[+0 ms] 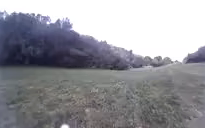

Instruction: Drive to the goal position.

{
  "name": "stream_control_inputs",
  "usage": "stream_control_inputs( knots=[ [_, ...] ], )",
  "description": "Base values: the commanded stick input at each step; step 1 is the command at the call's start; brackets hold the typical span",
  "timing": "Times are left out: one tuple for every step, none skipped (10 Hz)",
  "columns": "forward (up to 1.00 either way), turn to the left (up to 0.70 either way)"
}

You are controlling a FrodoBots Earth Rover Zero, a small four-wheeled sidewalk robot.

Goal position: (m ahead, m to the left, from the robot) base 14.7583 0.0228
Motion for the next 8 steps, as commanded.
stream_control_inputs(
  knots=[
    [0.68,-0.34],
    [0.68,-0.34],
    [0.68,-0.34],
    [0.68,-0.34],
    [0.68,-0.16],
    [0.68,0.00],
    [0.68,0.00],
    [0.68,0.00]
  ],
)
